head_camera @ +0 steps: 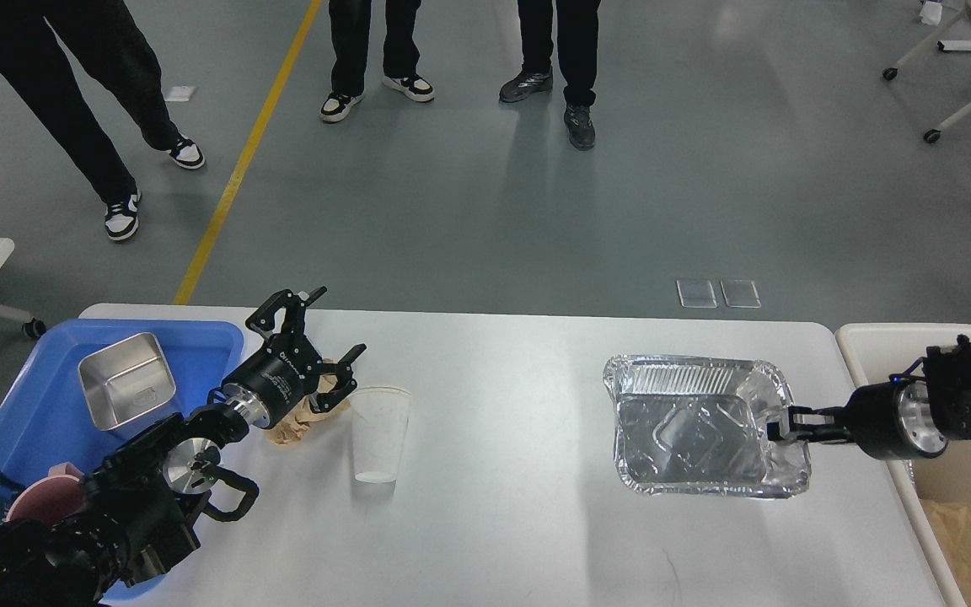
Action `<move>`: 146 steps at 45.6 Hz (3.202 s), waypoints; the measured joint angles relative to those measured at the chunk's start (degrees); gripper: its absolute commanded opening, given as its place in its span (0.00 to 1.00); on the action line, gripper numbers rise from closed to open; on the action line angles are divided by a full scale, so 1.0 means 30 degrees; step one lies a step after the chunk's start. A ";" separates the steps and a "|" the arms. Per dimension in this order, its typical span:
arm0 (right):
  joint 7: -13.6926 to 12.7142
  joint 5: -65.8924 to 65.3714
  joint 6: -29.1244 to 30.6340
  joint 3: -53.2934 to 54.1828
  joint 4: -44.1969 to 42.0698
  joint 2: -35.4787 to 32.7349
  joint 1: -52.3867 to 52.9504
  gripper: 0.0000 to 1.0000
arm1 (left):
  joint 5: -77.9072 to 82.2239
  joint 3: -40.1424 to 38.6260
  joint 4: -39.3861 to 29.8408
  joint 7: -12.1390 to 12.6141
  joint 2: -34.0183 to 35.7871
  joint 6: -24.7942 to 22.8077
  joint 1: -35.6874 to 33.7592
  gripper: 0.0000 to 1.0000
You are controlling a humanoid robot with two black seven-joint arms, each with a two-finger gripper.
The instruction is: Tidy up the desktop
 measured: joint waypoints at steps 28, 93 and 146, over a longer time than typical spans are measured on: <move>-0.2744 0.0144 0.2514 -0.2273 -0.5750 0.7912 0.7284 0.00 | -0.0090 -0.0053 -0.0089 -0.0084 0.2615 -0.0349 -0.0096 0.97; -0.2322 0.7260 0.3669 -0.3295 -1.4383 1.3096 0.9390 0.00 | -0.0251 -0.0348 -0.0237 -0.0487 0.2975 -0.0408 0.0036 0.97; -0.2314 0.7282 0.3665 -0.3317 -1.4153 1.3098 0.9288 0.00 | 0.5183 0.5940 -2.8641 0.2616 2.9922 0.3022 -0.0337 0.94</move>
